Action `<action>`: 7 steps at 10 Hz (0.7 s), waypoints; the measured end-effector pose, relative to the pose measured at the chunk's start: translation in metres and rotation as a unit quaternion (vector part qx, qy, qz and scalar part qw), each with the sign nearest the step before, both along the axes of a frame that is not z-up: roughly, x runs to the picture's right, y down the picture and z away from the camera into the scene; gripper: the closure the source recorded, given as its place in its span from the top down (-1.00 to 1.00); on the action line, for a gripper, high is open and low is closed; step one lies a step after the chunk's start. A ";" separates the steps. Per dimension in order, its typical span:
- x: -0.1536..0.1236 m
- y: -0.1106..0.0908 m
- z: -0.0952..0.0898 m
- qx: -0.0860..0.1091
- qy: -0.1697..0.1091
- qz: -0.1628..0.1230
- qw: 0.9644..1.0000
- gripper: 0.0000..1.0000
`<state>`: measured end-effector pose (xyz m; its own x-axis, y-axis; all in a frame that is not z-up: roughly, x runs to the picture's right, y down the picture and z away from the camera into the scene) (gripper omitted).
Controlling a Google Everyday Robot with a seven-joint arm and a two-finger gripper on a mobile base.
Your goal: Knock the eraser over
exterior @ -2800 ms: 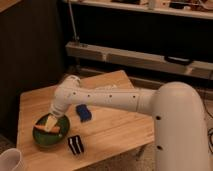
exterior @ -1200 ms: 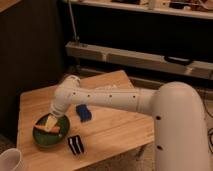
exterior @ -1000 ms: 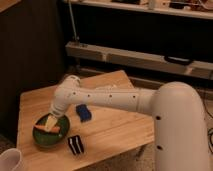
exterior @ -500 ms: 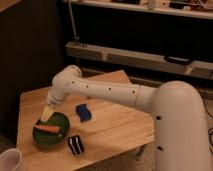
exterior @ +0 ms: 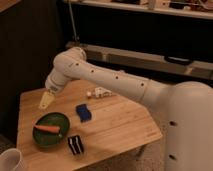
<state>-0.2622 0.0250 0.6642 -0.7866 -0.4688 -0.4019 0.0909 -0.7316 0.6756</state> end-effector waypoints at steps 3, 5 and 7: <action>0.009 0.039 0.007 -0.028 0.007 -0.010 1.000 -0.32; 0.026 0.084 0.025 -0.034 0.016 0.002 0.999 -0.67; 0.035 0.102 0.031 -0.034 0.017 0.008 0.999 -0.70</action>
<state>-0.2275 0.1272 0.6952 -0.7910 -0.5070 -0.3424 0.1255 -0.6822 0.7203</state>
